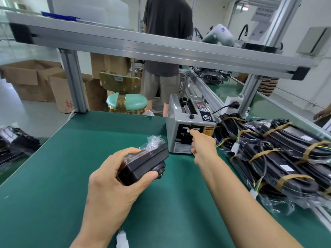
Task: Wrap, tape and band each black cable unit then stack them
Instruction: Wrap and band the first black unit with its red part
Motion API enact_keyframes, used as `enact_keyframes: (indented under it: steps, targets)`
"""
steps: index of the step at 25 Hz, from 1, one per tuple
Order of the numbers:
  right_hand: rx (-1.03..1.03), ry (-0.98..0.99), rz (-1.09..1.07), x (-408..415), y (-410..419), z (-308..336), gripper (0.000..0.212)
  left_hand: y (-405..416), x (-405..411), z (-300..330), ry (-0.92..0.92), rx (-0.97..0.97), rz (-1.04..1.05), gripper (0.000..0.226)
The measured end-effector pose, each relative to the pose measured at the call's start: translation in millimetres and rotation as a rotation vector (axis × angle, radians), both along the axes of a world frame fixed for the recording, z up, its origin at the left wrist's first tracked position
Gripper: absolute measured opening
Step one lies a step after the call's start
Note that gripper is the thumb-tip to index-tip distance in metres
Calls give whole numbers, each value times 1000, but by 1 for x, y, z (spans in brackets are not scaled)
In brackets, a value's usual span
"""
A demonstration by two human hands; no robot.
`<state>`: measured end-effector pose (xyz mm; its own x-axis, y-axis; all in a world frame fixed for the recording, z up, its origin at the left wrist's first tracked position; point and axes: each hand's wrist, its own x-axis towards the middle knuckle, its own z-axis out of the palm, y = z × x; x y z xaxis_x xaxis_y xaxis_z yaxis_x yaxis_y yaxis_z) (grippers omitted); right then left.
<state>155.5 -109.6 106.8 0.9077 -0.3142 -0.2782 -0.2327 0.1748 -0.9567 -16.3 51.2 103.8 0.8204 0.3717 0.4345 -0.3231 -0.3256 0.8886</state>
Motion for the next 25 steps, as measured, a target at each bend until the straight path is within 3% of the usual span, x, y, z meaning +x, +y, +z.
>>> enact_keyframes:
  steps: [4, 6, 9, 25]
  targets:
    - [25, -285, 523, -90, 12, 22, 17, -6, 0, -6, -11, -16, 46, 47]
    - [40, -324, 660, -117, 18, 25, 11, -8, -1, -8, -25, -11, 64, 47]
    - [9, -348, 637, -124, 19, 23, 20, -11, -4, -9, -42, -6, 76, 48]
    - [-125, -345, 622, -119, 18, 23, 16, -11, -6, -12, -70, 14, 64, 48]
